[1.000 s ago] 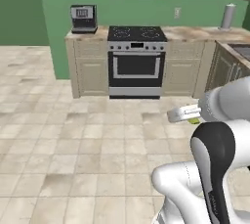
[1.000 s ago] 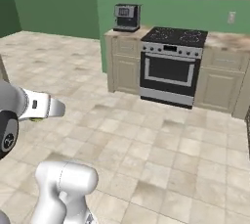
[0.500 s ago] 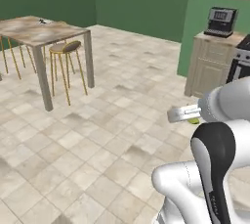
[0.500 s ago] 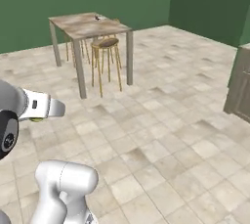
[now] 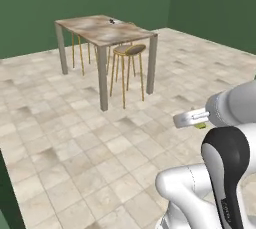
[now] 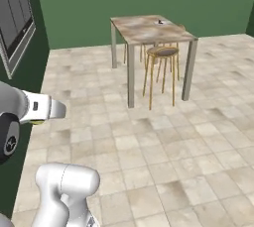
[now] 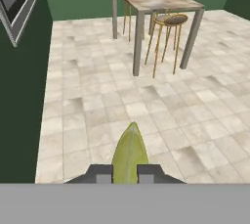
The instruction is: Take the lemon wedge from the fridge and place it on the plate with fish on the dining counter.
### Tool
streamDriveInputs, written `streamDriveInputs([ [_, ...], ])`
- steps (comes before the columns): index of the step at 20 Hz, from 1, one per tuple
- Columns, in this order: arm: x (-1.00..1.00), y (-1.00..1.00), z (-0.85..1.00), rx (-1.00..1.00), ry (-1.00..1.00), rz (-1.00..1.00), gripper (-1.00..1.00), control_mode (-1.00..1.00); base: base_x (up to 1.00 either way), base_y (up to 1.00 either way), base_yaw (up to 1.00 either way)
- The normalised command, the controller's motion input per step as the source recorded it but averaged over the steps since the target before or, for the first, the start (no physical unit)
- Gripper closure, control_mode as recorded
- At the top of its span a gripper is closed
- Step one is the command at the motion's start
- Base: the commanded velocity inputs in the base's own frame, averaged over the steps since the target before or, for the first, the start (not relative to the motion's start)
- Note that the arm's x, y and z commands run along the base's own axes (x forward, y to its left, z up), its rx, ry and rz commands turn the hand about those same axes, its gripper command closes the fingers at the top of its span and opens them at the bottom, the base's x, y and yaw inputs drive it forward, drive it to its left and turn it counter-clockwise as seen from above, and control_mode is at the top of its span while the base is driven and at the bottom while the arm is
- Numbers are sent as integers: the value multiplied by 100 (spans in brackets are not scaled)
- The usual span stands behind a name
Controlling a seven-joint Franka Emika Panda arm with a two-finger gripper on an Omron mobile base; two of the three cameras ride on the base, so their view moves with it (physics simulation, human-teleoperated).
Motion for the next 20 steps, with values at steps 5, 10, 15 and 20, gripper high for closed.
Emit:
streamDriveInputs([
  [5, 0, 0, 0, 0, 0, 0, 100, 100, 100, -65, 7],
  [10, 0, 0, 0, 0, 0, 0, 100, 100, 100, -98, -12],
  [15, 0, 0, 0, 0, 0, 0, 100, 100, 100, -100, -14],
  [20, 0, 0, 0, 0, 0, 0, 100, 100, 100, -98, -4],
])
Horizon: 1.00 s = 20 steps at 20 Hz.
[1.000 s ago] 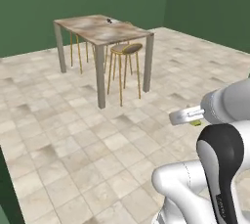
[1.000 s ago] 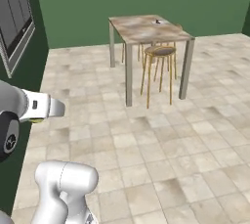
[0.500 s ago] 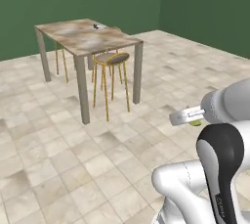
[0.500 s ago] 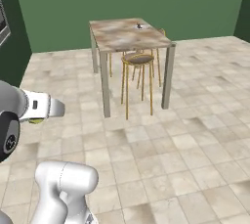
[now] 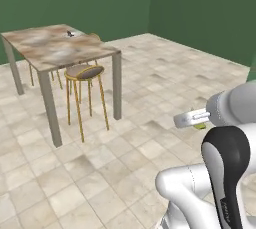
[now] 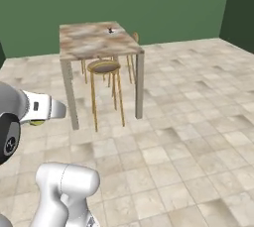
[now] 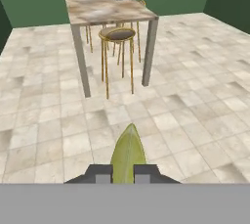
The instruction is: Take the lemon wedge from the fridge and place it on the plate with fish on the dining counter.
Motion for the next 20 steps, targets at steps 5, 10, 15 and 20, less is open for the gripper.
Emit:
streamDriveInputs([
  [5, 0, 0, 0, 0, 0, 0, 100, 100, 100, -69, 0],
  [10, 0, 0, 0, 0, 0, 0, 100, 100, 100, -50, 1],
  [15, 0, 0, 0, 0, 0, 0, 100, 100, 100, -34, 0],
  [20, 0, 0, 0, 0, 0, 0, 100, 100, 100, -20, 0],
])
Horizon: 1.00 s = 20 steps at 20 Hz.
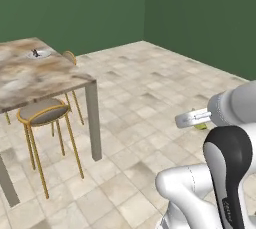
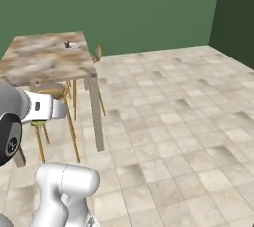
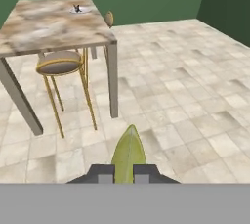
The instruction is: Take the lemon wedge from the fridge and place it on the plate with fish on the dining counter.
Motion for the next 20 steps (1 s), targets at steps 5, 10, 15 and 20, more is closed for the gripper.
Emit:
streamDriveInputs([
  [5, 0, 0, 0, 0, 0, 0, 100, 100, 100, -11, 1],
  [10, 0, 0, 0, 0, 0, 0, 100, 100, 100, -2, 8],
  [15, 0, 0, 0, 0, 0, 0, 100, 100, 100, -5, 10],
  [20, 0, 0, 0, 0, 0, 0, 100, 100, 100, -50, 6],
])
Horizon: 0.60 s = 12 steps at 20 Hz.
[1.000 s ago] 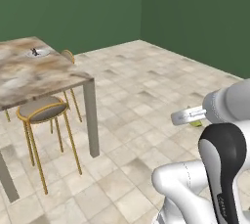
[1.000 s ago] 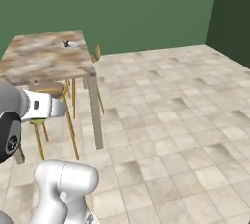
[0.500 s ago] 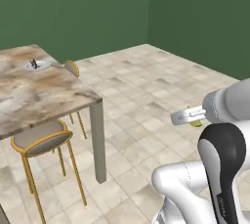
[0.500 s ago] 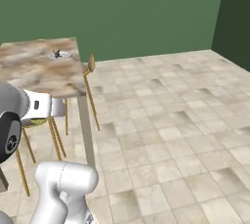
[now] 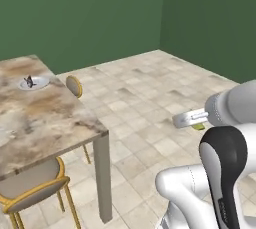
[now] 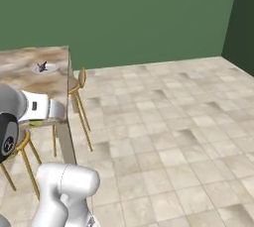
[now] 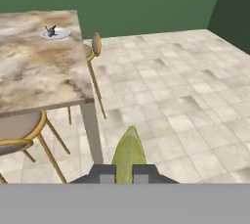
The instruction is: Take the lemon wedge from the fridge and place it on the plate with fish on the dining counter.
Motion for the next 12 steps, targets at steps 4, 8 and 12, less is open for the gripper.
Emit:
streamDriveInputs([
  [4, 0, 0, 0, 0, 0, 0, 100, 100, 100, -64, 1],
  [8, 0, 0, 0, 0, 0, 0, 100, 100, 100, -52, 4],
  [12, 0, 0, 0, 0, 0, 0, 100, 100, 100, -37, 8],
])
